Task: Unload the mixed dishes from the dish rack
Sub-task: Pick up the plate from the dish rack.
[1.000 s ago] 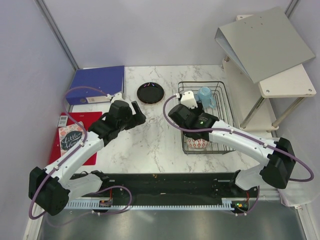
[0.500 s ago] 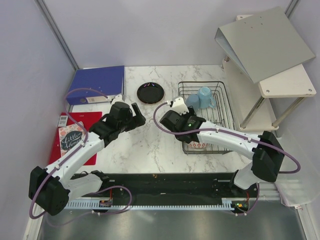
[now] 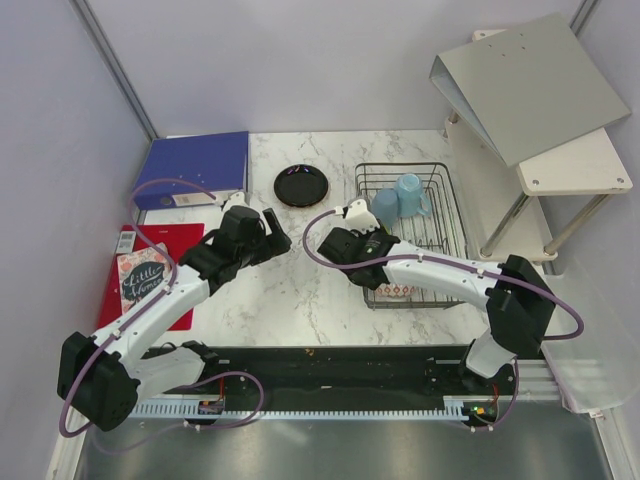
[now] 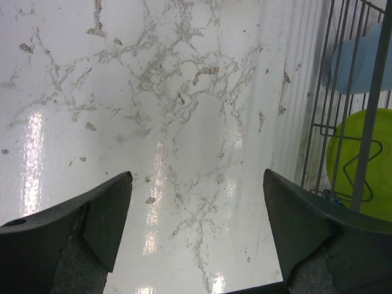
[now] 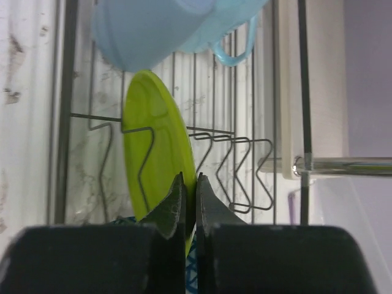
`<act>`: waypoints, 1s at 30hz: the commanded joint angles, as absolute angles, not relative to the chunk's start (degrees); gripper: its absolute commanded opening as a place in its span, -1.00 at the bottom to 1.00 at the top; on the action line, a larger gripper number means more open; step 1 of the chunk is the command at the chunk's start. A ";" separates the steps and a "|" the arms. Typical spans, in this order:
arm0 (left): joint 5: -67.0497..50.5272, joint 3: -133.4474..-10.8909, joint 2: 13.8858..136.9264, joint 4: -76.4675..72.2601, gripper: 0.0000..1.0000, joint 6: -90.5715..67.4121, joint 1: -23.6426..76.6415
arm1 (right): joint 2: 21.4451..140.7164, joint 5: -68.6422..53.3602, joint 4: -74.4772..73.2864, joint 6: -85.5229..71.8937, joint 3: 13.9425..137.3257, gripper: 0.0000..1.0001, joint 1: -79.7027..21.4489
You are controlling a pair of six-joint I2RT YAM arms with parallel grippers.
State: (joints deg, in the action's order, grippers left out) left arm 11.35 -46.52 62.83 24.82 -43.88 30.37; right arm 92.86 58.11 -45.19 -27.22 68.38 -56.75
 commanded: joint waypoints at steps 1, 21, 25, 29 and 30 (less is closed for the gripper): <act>11.16 -45.97 62.58 22.68 0.87 -45.53 30.67 | 92.29 59.33 -45.96 -29.00 68.64 -1.00 -56.78; 10.02 -47.37 65.74 21.36 0.85 -45.79 31.11 | 79.56 57.32 -57.74 -25.83 89.29 -1.00 -57.92; 7.48 -47.90 65.13 18.65 0.85 -45.53 31.11 | 72.70 48.54 -49.00 -26.19 84.93 -1.00 -57.83; 1.00 -45.71 61.10 11.97 0.87 -45.97 31.03 | 67.34 42.29 -42.72 -28.82 79.11 -1.00 -55.64; -1.21 -44.57 58.04 8.91 0.86 -46.75 30.94 | 66.54 39.93 -40.10 -29.26 76.40 -1.00 -54.59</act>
